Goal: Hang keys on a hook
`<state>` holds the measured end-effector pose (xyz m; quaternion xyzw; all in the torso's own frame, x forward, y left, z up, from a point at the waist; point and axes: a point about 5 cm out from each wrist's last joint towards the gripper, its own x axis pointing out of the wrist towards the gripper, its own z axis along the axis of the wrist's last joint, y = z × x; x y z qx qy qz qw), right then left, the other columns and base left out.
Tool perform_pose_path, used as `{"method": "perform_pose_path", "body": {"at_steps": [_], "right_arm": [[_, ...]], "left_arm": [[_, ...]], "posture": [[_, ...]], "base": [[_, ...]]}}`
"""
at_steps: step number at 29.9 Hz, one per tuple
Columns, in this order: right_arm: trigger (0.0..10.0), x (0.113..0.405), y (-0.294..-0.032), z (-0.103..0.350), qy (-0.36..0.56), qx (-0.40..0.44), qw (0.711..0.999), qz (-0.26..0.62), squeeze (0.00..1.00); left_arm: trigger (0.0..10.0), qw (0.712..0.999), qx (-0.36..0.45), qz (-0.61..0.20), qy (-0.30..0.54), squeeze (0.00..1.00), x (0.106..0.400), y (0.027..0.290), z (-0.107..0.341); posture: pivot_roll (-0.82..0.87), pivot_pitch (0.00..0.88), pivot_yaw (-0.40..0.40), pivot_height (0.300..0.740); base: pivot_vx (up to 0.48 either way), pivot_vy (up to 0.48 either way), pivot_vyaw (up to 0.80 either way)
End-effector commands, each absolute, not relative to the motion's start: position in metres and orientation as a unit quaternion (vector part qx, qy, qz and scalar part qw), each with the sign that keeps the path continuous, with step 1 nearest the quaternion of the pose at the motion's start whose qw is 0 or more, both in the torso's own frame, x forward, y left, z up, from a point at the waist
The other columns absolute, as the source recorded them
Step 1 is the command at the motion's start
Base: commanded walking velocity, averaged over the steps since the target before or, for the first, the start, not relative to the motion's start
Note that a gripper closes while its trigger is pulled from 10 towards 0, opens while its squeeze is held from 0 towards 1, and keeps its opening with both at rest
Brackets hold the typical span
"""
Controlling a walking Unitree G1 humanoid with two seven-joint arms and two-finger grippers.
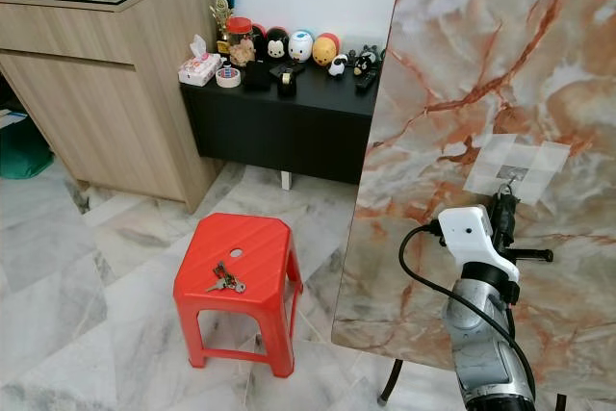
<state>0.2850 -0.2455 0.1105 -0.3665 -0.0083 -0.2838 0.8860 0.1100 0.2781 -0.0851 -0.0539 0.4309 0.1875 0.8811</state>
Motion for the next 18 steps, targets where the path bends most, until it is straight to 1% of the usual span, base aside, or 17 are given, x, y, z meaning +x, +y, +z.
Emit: {"method": "perform_pose_path", "body": {"at_steps": [1,18], "right_arm": [[10.0,0.2872,-0.2485,0.1143,-0.01,-0.373,0.881,-0.29,0.0],[10.0,0.2898,-0.2489,0.107,0.017,-0.374,0.885,-0.276,0.0]], "left_arm": [[10.0,0.875,-0.054,0.188,0.443,0.0,0.1035,0.2775,-0.0876],[10.0,0.875,-0.055,0.186,0.443,0.0,0.1063,0.2741,-0.0882]], "posture": [[0.01,0.0,-0.042,0.74],[0.01,0.0,-0.042,0.74]], "base": [[0.0,0.0,0.0],[0.0,0.0,0.0]]}}
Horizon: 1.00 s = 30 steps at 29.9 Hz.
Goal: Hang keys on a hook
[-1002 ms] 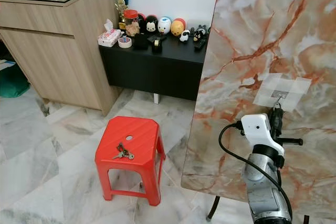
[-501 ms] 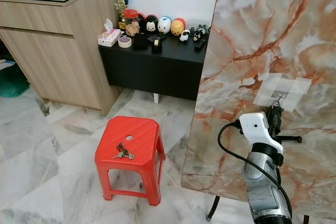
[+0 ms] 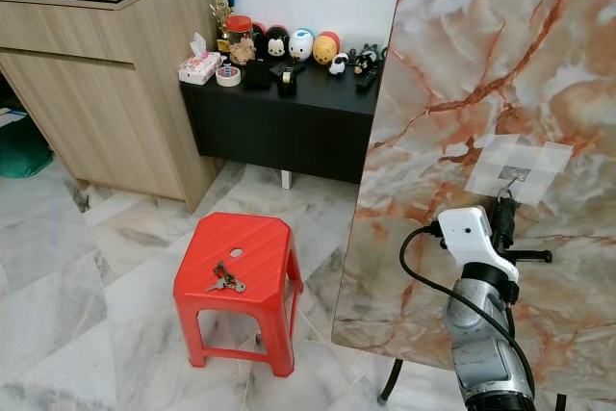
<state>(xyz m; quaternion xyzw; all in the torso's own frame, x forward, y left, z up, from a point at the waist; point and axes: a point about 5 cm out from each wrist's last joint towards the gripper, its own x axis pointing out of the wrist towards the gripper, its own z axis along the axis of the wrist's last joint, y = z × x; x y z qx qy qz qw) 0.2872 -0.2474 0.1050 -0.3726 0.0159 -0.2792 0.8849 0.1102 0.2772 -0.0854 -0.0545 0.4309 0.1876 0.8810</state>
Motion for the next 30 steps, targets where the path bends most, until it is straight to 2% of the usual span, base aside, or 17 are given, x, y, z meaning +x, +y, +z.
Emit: {"method": "perform_pose_path", "body": {"at_steps": [1,2,3,4,5,16,19,21,23,24,26,28,30], "right_arm": [[10.0,0.29,-0.249,0.107,0.018,-0.373,0.886,-0.275,0.0],[10.0,0.29,-0.248,0.107,0.018,-0.37,0.888,-0.272,0.0],[10.0,0.29,-0.248,0.106,0.018,-0.369,0.888,-0.272,0.09],[10.0,0.29,-0.248,0.106,0.018,-0.367,0.89,-0.271,0.09],[10.0,0.29,-0.247,0.106,0.014,-0.364,0.891,-0.269,0.97],[10.0,0.281,-0.239,0.108,-0.013,-0.352,0.9,-0.258,0.93],[10.0,0.278,-0.236,0.109,-0.024,-0.343,0.905,-0.251,0.88],[10.0,0.275,-0.233,0.11,-0.033,-0.329,0.913,-0.238,0.0],[10.0,0.271,-0.227,0.108,-0.04,-0.316,0.924,-0.213,0.0],[10.0,0.265,-0.221,0.102,-0.034,-0.284,0.941,-0.179,0.0],[10.0,0.256,-0.219,0.089,-0.011,-0.251,0.955,-0.158,0.0],[10.0,0.246,-0.223,0.072,0.027,-0.217,0.963,-0.157,0.0],[10.0,0.229,-0.232,0.031,0.126,-0.125,0.971,-0.161,0.0]], "left_arm": [[10.0,0.875,-0.055,0.186,0.443,0.0,0.106,0.274,-0.088],[10.0,0.875,-0.055,0.187,0.443,0.0,0.106,0.274,-0.088],[10.0,0.875,-0.055,0.187,0.443,0.0,0.106,0.274,-0.088],[10.0,0.875,-0.055,0.187,0.443,0.0,0.106,0.274,-0.088],[10.0,0.875,-0.054,0.186,0.443,0.0,0.107,0.274,-0.088],[10.0,0.875,-0.054,0.186,0.444,0.0,0.106,0.275,-0.088],[10.0,0.875,-0.053,0.185,0.445,0.0,0.106,0.274,-0.088],[10.0,0.875,-0.053,0.184,0.445,0.0,0.106,0.274,-0.088],[10.0,0.875,-0.053,0.184,0.446,0.0,0.106,0.273,-0.089],[10.0,0.874,-0.053,0.184,0.446,0.0,0.106,0.273,-0.089],[10.0,0.874,-0.053,0.183,0.446,0.0,0.107,0.273,-0.089],[10.0,0.874,-0.052,0.183,0.447,0.0,0.107,0.272,-0.089],[10.0,0.874,-0.052,0.183,0.447,0.0,0.108,0.272,-0.089]], "posture": [[0.01,0.0,-0.042,0.74],[0.01,0.0,-0.043,0.74],[0.01,0.0,-0.043,0.74],[0.01,0.0,-0.043,0.74],[0.01,0.0,-0.042,0.74],[0.01,0.0,-0.042,0.74],[0.01,0.0,-0.041,0.74],[0.01,0.0,-0.041,0.74],[0.01,0.0,-0.042,0.74],[0.01,0.0,-0.041,0.74],[0.0,0.0,-0.043,0.74],[0.0,0.0,-0.043,0.74],[0.01,0.0,-0.042,0.74]], "base": [[0.0,0.0,0.0],[0.0,0.0,0.0],[0.0,0.0,0.0],[0.0,0.0,0.0],[0.0,0.0,0.0],[0.0,0.0,0.0],[0.0,0.0,0.0],[0.0,0.0,0.0],[0.0,0.0,0.0],[0.0,0.0,0.0],[0.0,0.0,0.0],[0.0,0.0,0.0],[0.0,0.0,0.0]]}}
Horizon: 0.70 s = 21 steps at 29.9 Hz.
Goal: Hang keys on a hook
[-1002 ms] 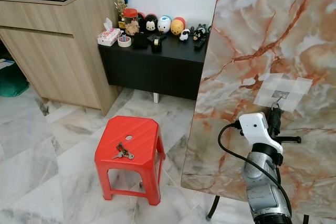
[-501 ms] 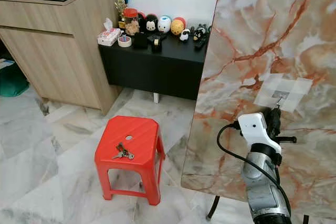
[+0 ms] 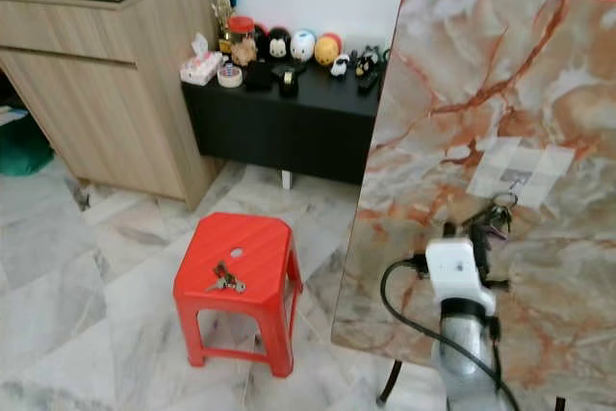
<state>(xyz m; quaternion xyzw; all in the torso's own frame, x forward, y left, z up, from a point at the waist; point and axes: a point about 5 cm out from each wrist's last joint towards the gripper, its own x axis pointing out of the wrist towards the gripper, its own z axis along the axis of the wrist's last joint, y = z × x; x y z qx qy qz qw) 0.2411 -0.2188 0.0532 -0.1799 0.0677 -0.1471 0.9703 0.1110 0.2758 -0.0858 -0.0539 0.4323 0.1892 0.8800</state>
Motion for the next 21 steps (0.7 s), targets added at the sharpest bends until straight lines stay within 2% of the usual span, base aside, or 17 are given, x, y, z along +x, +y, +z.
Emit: {"method": "perform_pose_path", "body": {"at_steps": [1,5,6,7,8,13,15,18,21], "right_arm": [[10.0,0.226,-0.233,0.023,0.144,-0.109,0.969,-0.166,0.0],[10.0,0.203,-0.252,-0.017,0.24,-0.074,0.94,-0.229,0.0],[10.0,0.188,-0.256,-0.037,0.291,-0.022,0.921,-0.259,0.0],[10.0,0.188,-0.256,-0.037,0.291,-0.022,0.921,-0.259,0.0],[10.0,0.179,-0.252,-0.051,0.328,0.004,0.91,-0.254,0.0],[10.0,0.162,-0.235,-0.075,0.399,0.035,0.893,-0.204,0.0],[10.0,0.143,-0.215,-0.093,0.473,0.061,0.867,-0.147,0.0],[10.0,0.137,-0.207,-0.098,0.494,0.08,0.856,-0.13,0.0],[10.0,0.143,-0.205,-0.097,0.481,0.089,0.863,-0.128,0.0]], "left_arm": [[10.0,0.874,-0.051,0.183,0.447,0.0,0.108,0.272,-0.089],[10.0,0.874,-0.05,0.183,0.447,0.0,0.108,0.273,-0.088],[10.0,0.874,-0.05,0.183,0.448,0.0,0.108,0.274,-0.088],[10.0,0.874,-0.05,0.183,0.448,0.0,0.108,0.274,-0.088],[10.0,0.874,-0.049,0.184,0.447,0.0,0.108,0.275,-0.088],[10.0,0.875,-0.047,0.183,0.447,0.0,0.109,0.278,-0.086],[10.0,0.875,-0.044,0.178,0.448,0.0,0.109,0.28,-0.086],[10.0,0.875,-0.044,0.178,0.447,0.0,0.11,0.279,-0.086],[10.0,0.875,-0.046,0.179,0.447,0.0,0.112,0.278,-0.086]], "posture": [[0.0,0.0,-0.039,0.74],[0.0,0.0,-0.032,0.74],[0.0,0.0,-0.028,0.74],[0.0,0.0,-0.028,0.74],[0.0,0.0,-0.023,0.74],[-0.01,0.0,0.001,0.74],[-0.01,0.0,0.005,0.74],[0.01,0.0,0.0,0.74],[0.01,0.0,0.0,0.74]], "base": [[0.0,0.0,0.0],[0.0,0.0,0.0],[0.0,0.0,0.0],[0.0,0.0,0.0],[0.0,0.0,0.0],[0.0,0.0,0.0],[0.0,0.0,0.0],[0.0,0.0,0.0],[0.0,0.0,0.0]]}}
